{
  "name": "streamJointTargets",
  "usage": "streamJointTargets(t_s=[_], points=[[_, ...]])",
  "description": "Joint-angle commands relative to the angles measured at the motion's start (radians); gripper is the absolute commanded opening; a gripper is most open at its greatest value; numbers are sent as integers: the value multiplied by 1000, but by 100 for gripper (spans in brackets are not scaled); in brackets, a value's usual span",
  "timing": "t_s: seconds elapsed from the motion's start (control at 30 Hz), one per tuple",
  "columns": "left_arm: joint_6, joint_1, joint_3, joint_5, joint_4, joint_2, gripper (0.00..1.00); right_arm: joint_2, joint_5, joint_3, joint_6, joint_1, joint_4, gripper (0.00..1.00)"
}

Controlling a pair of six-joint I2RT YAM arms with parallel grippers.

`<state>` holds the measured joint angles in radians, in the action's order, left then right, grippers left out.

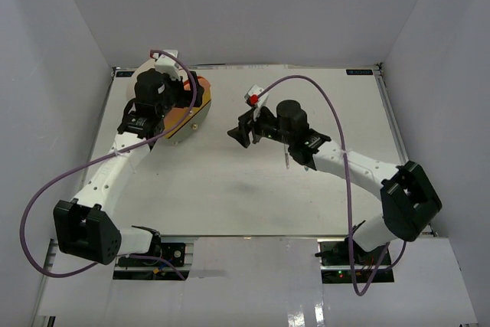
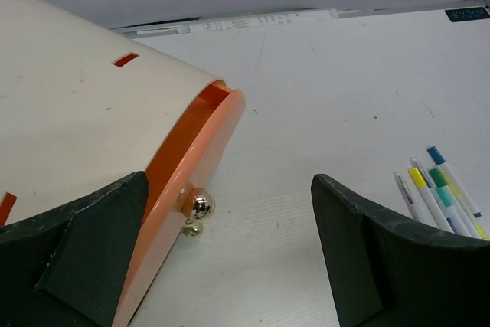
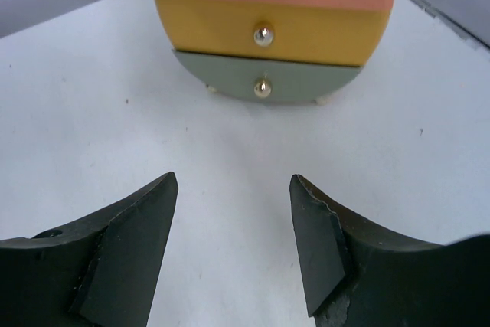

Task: Sort the stationery into containers
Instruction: Open the drawer in the storage box.

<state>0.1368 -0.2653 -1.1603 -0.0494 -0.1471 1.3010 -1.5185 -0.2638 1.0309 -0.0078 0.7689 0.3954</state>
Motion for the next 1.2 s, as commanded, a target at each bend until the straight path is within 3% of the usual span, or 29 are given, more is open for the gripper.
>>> streamJointTargets(t_s=[0.0, 0.3, 0.5, 0.73, 1.17], points=[[-74, -2, -45, 13, -42, -51, 98, 107, 1, -72, -49, -8, -107, 67], [-159, -2, -78, -10, -94, -9, 98, 435, 60, -278, -72, -8, -191, 67], [-167, -2, -101, -43, -140, 34, 98, 566, 130, -345, -83, -10, -230, 71], [-154, -3, -122, -116, -196, 40, 96, 633, 207, -370, -83, -10, -263, 80], [-92, -3, -191, -271, -259, 52, 94, 689, 259, -394, -86, -10, -270, 82]])
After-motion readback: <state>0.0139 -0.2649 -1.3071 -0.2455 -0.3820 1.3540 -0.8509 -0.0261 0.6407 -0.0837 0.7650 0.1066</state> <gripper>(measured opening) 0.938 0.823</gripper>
